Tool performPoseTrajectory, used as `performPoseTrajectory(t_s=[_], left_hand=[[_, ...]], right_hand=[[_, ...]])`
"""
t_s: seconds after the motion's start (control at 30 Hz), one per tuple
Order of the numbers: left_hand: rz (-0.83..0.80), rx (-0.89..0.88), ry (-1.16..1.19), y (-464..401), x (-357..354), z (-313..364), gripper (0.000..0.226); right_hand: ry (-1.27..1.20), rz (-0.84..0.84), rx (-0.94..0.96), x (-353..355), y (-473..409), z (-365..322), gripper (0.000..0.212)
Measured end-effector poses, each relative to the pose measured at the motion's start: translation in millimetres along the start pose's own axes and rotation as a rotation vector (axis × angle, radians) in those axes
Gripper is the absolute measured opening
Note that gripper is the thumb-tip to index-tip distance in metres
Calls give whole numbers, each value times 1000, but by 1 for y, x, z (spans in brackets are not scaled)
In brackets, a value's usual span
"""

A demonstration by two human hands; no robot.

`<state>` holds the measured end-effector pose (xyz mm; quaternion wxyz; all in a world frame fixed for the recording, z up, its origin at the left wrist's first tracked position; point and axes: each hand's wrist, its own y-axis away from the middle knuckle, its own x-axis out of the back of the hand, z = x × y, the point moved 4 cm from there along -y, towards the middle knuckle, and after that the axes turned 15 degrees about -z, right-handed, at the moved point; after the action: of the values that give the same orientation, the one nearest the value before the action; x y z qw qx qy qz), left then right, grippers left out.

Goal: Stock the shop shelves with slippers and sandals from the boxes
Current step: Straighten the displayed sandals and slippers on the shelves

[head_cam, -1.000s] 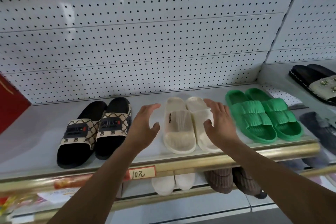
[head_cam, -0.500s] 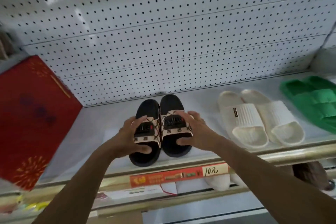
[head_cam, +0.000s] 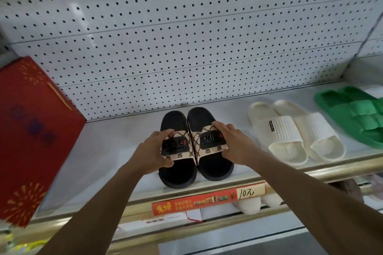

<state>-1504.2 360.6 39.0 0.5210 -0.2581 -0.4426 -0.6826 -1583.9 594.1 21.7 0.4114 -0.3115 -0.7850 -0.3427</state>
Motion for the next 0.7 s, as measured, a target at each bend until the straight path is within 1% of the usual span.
performPoseTrajectory(t_s=[0.13,0.23,0.43,0.7], left_hand=[[-11,-34,-23,-10,-9,21,94],[-25,-31,-54,-14,-14,29,93],[-32,-22,-21,-13,-15,29,96],[-52,8,-42,-15,-14,31,99]], right_hand=[[5,16,-30,5,11,19,85],[-4,-1,-51,8,15,27,87],[6,-11,-50,8,19,26,89],[22,-59,-73,7,18,24,91]])
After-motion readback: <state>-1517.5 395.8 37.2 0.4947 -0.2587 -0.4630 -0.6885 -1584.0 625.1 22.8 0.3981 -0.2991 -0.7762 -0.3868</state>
